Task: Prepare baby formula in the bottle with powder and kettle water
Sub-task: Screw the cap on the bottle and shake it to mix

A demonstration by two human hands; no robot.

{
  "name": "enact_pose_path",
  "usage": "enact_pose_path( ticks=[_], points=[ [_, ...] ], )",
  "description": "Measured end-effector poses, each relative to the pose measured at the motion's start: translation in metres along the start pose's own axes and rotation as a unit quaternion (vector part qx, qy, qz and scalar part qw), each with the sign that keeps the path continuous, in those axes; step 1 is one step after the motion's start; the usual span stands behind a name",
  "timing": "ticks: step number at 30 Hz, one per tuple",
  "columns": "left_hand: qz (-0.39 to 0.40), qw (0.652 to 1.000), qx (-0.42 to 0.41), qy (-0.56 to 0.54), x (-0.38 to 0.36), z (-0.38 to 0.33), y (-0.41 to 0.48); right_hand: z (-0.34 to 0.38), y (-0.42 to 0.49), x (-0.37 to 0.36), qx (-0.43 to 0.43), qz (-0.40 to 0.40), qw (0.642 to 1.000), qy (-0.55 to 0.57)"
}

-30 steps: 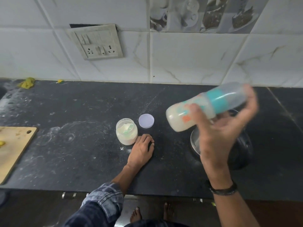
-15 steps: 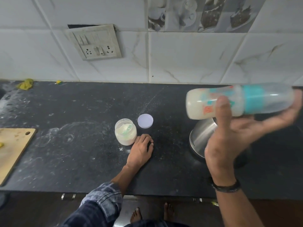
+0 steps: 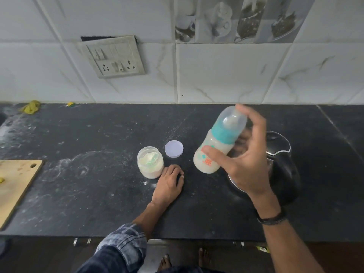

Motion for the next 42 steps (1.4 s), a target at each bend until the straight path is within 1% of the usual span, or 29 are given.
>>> enact_pose_path(
  ticks=[1, 5, 6, 7, 8, 9, 10, 11, 12, 14, 16, 17, 18, 20, 21, 22, 23, 25, 27, 28, 29, 31, 32, 33, 35, 37, 38, 39, 42],
  points=[
    [0.0, 1.0, 0.0, 0.001, 0.0, 0.0, 0.0, 0.004, 0.0, 0.002, 0.016, -0.003, 1.0, -0.007],
    [-0.004, 1.0, 0.001, 0.004, 0.0, 0.0, 0.0, 0.026, 0.004, 0.006, 0.147, -0.101, 0.982, 0.067],
    [-0.004, 1.0, 0.001, 0.003, 0.0, 0.0, 0.0, 0.019, 0.004, 0.006, 0.137, -0.115, 0.982, 0.068],
    [-0.005, 1.0, 0.0, 0.003, 0.0, 0.0, 0.001, 0.012, 0.007, 0.005, 0.093, -0.113, 0.986, 0.075],
    [-0.007, 1.0, -0.001, 0.005, 0.0, -0.001, 0.0, 0.006, 0.011, 0.003, 0.036, -0.078, 0.993, 0.075],
    [-0.009, 1.0, -0.003, 0.007, 0.001, -0.001, 0.0, 0.004, 0.014, -0.002, -0.017, -0.011, 0.998, 0.052],
    [-0.007, 1.0, -0.002, 0.008, 0.001, -0.001, 0.0, 0.001, 0.014, -0.002, -0.044, 0.034, 0.998, 0.011],
    [-0.005, 1.0, -0.001, 0.007, 0.001, -0.001, 0.0, 0.002, 0.013, 0.0, -0.051, 0.046, 0.998, -0.011],
    [-0.004, 1.0, 0.0, 0.005, 0.0, -0.001, 0.0, 0.007, 0.012, 0.005, -0.037, 0.024, 0.999, 0.005],
    [-0.002, 1.0, -0.002, 0.003, 0.0, 0.0, 0.0, 0.023, 0.011, 0.01, 0.037, -0.041, 0.996, 0.076],
    [-0.003, 1.0, -0.003, 0.001, 0.0, 0.0, 0.001, 0.026, 0.01, 0.013, 0.104, -0.106, 0.986, 0.072],
    [-0.004, 1.0, -0.003, 0.001, 0.0, 0.0, 0.0, 0.019, 0.01, 0.013, 0.105, -0.126, 0.985, 0.057],
    [-0.005, 1.0, -0.002, 0.0, 0.0, -0.001, 0.0, 0.01, 0.009, 0.012, 0.081, -0.129, 0.987, 0.054],
    [-0.008, 1.0, -0.001, 0.0, 0.001, -0.001, 0.0, -0.003, 0.008, 0.0, 0.003, -0.069, 0.997, 0.035],
    [-0.007, 1.0, 0.0, -0.001, 0.001, -0.001, 0.0, -0.006, 0.005, -0.004, -0.011, -0.048, 0.999, 0.012],
    [-0.002, 1.0, 0.0, -0.002, 0.001, -0.001, 0.0, -0.003, 0.002, -0.005, 0.009, -0.053, 0.999, -0.002],
    [0.0, 1.0, 0.0, -0.003, 0.001, -0.002, 0.0, 0.003, 0.0, -0.004, 0.051, -0.078, 0.996, -0.006],
    [-0.002, 1.0, -0.001, -0.002, 0.001, -0.001, 0.001, 0.02, -0.003, 0.004, 0.161, -0.144, 0.976, -0.003],
    [-0.004, 1.0, 0.0, -0.002, 0.0, -0.001, 0.0, 0.026, -0.004, 0.01, 0.225, -0.188, 0.956, -0.024],
    [-0.005, 1.0, -0.001, -0.002, 0.0, -0.001, 0.0, 0.023, -0.003, 0.012, 0.221, -0.194, 0.956, -0.019],
    [-0.006, 1.0, -0.002, -0.002, 0.0, -0.001, -0.001, 0.02, 0.0, 0.009, 0.188, -0.187, 0.964, 0.004],
    [-0.007, 1.0, 0.001, -0.002, 0.001, -0.001, 0.0, 0.013, 0.002, -0.004, 0.104, -0.131, 0.986, 0.01],
    [-0.005, 1.0, 0.001, -0.003, 0.001, -0.001, 0.0, 0.012, 0.0, -0.006, 0.1, -0.125, 0.987, -0.008],
    [-0.002, 1.0, 0.001, -0.004, 0.0, -0.001, -0.001, 0.013, -0.003, -0.003, 0.119, -0.136, 0.983, -0.02],
    [-0.003, 1.0, 0.001, -0.002, 0.001, -0.002, -0.001, 0.011, -0.007, 0.012, 0.16, -0.197, 0.967, 0.002],
    [-0.004, 1.0, 0.0, 0.0, 0.001, 0.0, 0.0, 0.001, -0.005, 0.024, 0.15, -0.263, 0.952, 0.035],
    [-0.003, 1.0, 0.0, -0.001, 0.001, 0.0, 0.0, -0.001, -0.004, 0.025, 0.141, -0.28, 0.949, 0.044],
    [0.0, 1.0, 0.0, -0.002, 0.0, 0.0, 0.0, -0.001, -0.001, 0.022, 0.134, -0.262, 0.955, 0.031],
    [0.002, 1.0, 0.002, -0.002, 0.0, 0.001, 0.0, 0.005, 0.001, 0.0, 0.076, -0.122, 0.989, -0.033]
  ],
)
Point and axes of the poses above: each hand's wrist, its own y-axis towards the middle knuckle, its own x-axis out of the back of the hand, z = x × y, the point moved 3 cm from there along y, towards the middle knuckle, and after that the axes turned 15 degrees about z, right-handed, at the moved point
